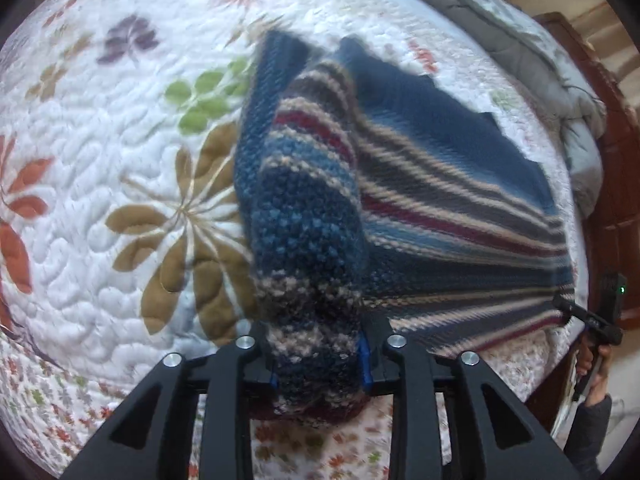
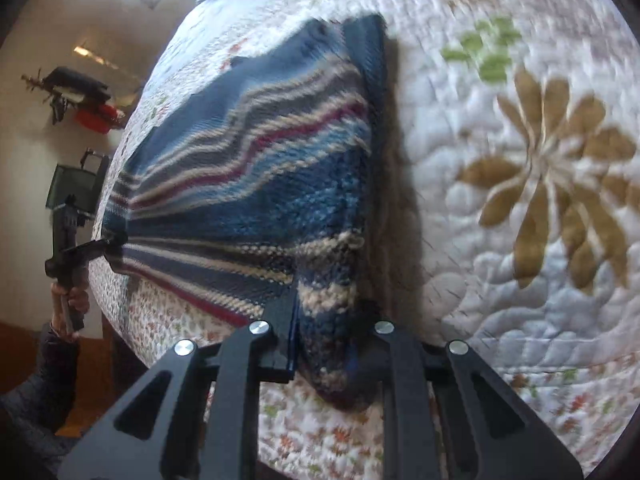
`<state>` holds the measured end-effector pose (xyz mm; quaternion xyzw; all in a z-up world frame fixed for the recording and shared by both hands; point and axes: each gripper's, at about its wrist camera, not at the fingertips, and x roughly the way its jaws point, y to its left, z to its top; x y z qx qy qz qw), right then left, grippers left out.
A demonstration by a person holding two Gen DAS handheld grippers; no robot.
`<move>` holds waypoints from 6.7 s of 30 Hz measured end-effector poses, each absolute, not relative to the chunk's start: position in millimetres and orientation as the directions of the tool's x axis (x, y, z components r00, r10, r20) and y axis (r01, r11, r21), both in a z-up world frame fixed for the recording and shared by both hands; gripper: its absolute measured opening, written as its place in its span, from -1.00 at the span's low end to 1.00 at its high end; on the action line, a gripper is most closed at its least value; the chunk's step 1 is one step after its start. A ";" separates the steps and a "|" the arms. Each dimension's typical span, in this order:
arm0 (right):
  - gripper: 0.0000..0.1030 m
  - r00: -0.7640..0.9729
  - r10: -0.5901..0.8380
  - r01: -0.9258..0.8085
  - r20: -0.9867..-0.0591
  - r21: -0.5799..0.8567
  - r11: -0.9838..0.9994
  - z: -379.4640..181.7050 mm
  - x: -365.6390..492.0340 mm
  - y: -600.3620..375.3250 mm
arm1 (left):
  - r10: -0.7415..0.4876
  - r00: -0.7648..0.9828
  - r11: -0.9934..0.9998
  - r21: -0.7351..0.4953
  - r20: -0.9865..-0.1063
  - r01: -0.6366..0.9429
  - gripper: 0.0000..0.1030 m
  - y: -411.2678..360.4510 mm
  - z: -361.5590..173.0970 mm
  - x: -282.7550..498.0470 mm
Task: Fold small clothes
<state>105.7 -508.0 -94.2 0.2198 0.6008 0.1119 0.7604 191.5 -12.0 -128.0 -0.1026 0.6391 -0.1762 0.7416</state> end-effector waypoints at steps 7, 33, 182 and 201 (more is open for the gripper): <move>-0.39 0.260 0.454 0.111 -0.852 0.493 0.863 -100.9 101.0 -513.2 | -0.357 0.138 0.929 -0.336 -0.924 0.156 -0.20 -27.5 -133.3 188.0; -0.26 0.297 0.332 -0.011 -0.895 0.345 0.939 -75.7 291.7 -486.9 | -0.255 0.249 0.945 -0.186 -0.934 0.267 0.07 -105.9 -116.1 333.4; -0.25 0.360 0.354 0.105 -0.863 0.415 0.904 -31.0 100.4 -391.8 | -0.496 0.054 0.779 -0.417 -0.867 0.468 0.46 -276.8 -63.1 243.2; -0.20 0.391 0.429 -0.028 -0.815 0.455 0.890 -19.9 135.6 -349.0 | -0.609 0.038 0.765 -0.574 -0.792 0.292 -0.64 -173.5 -83.4 241.2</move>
